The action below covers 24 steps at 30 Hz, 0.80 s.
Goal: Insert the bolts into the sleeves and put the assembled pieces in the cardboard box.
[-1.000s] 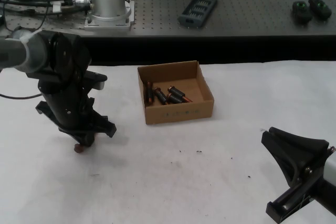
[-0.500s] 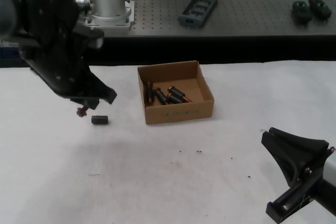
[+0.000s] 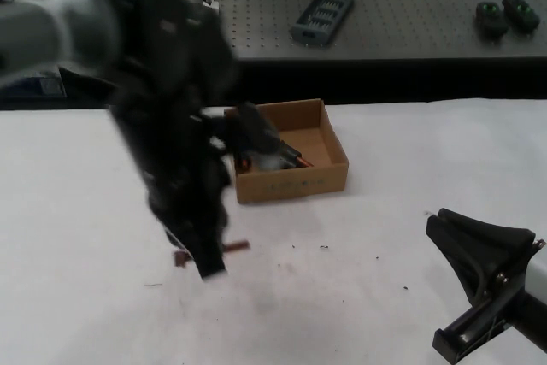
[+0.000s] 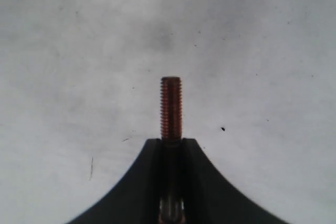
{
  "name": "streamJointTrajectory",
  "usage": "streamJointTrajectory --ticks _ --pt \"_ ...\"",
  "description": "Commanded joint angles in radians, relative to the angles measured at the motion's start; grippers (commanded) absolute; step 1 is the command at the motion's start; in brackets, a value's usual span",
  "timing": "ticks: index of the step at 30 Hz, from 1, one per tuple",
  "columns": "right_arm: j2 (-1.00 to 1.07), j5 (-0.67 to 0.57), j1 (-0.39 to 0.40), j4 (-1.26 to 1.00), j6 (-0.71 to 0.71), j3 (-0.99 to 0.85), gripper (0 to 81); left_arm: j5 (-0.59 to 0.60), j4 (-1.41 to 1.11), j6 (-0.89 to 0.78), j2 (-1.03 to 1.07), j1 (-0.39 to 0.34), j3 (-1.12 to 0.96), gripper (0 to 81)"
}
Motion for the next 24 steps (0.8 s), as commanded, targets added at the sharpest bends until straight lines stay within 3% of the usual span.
streamJointTrajectory --ticks 1,5,9,15,24 --pt "-0.008 0.020 -0.003 -0.016 0.010 -0.003 6.6 -0.165 -0.013 0.063 -0.018 -0.083 -0.005 0.7" --pt "-0.008 0.020 -0.003 -0.008 0.010 -0.003 6.6 -0.226 -0.080 0.142 -0.018 -0.168 -0.005 0.7" --pt "-0.021 0.064 -0.003 -0.007 -0.058 0.008 6.6 -0.225 -0.171 0.194 -0.018 -0.193 0.024 0.7" --pt "-0.134 0.347 -0.003 -0.025 -0.091 0.064 6.6 -0.225 -0.352 0.282 -0.018 -0.201 0.202 0.7" --pt "-0.310 0.356 -0.003 -0.059 -0.075 0.084 6.6 -0.227 -0.652 0.509 -0.018 -0.201 0.411 0.7"
